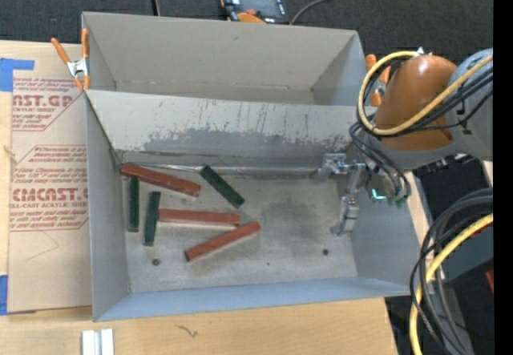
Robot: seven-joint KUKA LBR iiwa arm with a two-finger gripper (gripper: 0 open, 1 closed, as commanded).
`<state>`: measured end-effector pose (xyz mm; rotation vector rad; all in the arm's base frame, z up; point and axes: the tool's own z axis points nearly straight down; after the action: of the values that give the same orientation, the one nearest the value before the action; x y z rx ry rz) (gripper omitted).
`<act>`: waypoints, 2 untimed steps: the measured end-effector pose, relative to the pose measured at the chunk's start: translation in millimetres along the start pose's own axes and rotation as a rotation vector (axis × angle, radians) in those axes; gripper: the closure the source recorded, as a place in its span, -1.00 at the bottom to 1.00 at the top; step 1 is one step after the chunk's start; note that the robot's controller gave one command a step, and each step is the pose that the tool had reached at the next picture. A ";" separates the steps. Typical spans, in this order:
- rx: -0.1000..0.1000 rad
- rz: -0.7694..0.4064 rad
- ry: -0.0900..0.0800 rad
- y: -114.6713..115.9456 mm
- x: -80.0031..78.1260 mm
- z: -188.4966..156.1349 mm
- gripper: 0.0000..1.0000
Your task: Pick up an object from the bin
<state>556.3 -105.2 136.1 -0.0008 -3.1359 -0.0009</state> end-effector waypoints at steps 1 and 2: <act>-0.002 -0.056 -0.005 64.3 36.4 -19.1 -1.00; -0.002 -0.167 -0.002 110.0 10.4 58.3 -1.00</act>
Offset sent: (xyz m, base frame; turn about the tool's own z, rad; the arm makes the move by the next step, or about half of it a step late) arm -0.0357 0.0598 0.0192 -0.0497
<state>545.6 4.8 77.8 0.2603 -3.1274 -0.0044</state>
